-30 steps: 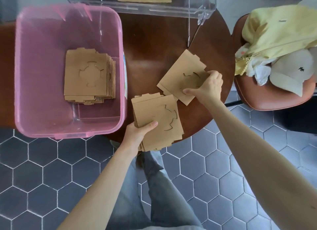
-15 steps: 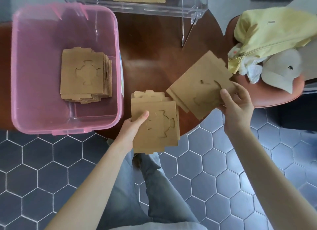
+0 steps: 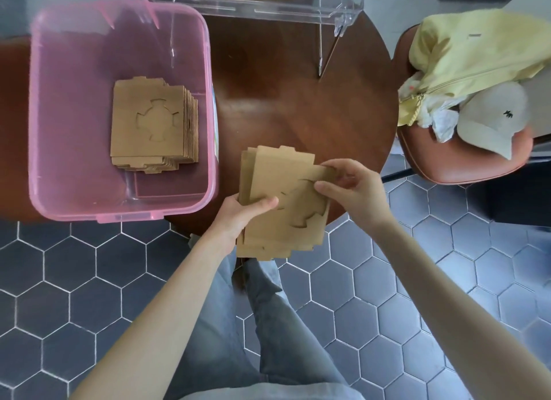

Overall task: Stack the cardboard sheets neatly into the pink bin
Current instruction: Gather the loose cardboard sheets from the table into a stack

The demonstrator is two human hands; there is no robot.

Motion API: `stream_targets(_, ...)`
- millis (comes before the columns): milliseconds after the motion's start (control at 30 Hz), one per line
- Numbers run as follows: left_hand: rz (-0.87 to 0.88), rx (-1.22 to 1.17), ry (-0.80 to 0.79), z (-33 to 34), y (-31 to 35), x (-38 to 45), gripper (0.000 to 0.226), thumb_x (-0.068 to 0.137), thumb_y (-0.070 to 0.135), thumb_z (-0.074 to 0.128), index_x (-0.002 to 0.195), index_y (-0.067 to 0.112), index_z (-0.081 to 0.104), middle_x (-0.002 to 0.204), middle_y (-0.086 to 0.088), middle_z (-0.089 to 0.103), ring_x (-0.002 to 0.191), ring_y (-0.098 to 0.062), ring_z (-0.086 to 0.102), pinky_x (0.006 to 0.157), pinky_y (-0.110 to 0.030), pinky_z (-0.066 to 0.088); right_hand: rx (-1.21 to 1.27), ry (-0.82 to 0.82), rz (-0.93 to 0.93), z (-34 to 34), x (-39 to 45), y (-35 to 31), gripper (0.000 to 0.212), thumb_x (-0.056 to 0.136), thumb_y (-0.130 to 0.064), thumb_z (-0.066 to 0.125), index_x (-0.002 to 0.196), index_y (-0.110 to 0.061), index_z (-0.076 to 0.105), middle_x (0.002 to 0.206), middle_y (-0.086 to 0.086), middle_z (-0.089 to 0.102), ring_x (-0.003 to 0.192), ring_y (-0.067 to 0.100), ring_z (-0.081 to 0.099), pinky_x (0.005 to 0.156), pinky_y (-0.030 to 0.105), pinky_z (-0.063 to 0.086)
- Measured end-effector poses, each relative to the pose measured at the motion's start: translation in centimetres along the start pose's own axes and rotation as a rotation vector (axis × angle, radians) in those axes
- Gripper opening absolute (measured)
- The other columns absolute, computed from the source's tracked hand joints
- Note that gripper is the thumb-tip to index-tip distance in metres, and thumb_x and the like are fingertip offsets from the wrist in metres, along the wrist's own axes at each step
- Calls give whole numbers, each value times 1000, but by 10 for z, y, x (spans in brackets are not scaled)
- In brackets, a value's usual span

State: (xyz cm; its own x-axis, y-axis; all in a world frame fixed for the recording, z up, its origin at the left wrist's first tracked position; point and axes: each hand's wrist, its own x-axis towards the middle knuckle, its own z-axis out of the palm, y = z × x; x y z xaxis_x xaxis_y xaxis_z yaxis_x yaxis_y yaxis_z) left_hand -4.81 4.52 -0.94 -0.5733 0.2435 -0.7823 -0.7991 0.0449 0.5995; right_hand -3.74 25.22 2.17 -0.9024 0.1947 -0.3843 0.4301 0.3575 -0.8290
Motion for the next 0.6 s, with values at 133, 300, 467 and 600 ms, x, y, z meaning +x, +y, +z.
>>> stream_targets(133,156,375,45,4,19,-5,22,65,16,78,84,22,68,85,3,72,86,-17,66,75,-26,52,-323,-34,-62,11,5,3,66,68,-8,76,129,-16,52,132,4,49,126,22,40,104,26,32)
stream_targets(300,581,1381,188,32,56,-20,34,77,42,63,105,22,62,96,-8,71,92,-33,63,71,-36,47,-120,-194,-53,6,11,-9,63,64,5,67,117,-28,57,112,0,64,99,21,60,88,33,49)
stream_targets(467,786,1401,281,40,63,-15,28,83,36,58,109,24,60,101,-1,68,92,-28,63,64,-29,38,126,-40,-19,3,11,0,27,64,16,69,80,-5,63,73,-3,63,63,-1,56,63,12,47)
stream_targets(600,866,1110,331,27,46,-9,29,77,27,66,105,17,66,102,-3,71,95,-23,62,77,-31,46,224,52,54,10,7,22,38,68,17,67,74,-20,61,78,-4,64,68,-1,58,74,20,48)
